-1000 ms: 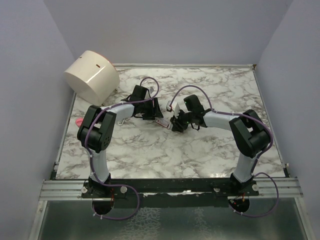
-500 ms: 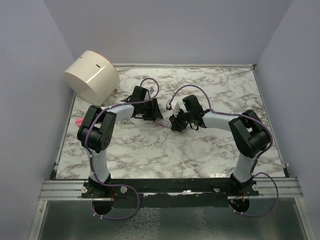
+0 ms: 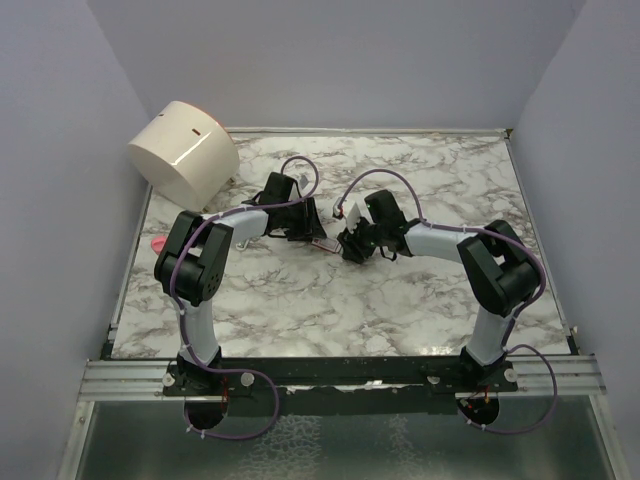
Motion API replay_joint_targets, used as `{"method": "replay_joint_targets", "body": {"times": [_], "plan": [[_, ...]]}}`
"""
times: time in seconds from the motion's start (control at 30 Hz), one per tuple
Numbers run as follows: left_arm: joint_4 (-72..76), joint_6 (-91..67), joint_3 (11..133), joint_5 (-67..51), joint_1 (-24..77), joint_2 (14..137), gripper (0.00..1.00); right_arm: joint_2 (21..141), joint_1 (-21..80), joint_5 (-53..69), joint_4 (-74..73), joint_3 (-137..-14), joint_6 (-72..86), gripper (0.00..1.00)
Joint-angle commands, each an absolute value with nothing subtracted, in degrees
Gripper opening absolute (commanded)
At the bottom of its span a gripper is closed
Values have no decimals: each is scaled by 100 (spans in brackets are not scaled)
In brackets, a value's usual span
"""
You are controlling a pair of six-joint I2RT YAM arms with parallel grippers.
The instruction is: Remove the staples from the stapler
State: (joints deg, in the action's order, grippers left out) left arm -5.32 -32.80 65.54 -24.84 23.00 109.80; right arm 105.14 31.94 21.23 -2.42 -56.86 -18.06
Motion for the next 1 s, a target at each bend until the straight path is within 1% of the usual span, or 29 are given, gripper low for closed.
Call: {"method": "replay_joint_targets", "body": {"times": [0.0, 0.17, 0.63, 0.97], "plan": [[-893, -3129, 6460, -2378, 2366, 10968, 52, 10626, 3182, 1857, -920, -5399, -1956, 50], [-935, -3078, 6504, -2376, 2373, 11023, 52, 10722, 3208, 1890, -881, -5388, -1917, 50], [-889, -3101, 6557, -2700, 2443, 11177, 51, 10901, 3299, 1864, -1003, -5604, -2058, 41], [-727, -3250, 6476, -2887, 2478, 11193, 50, 10880, 3383, 2018, -1024, -5583, -2245, 40]]}}
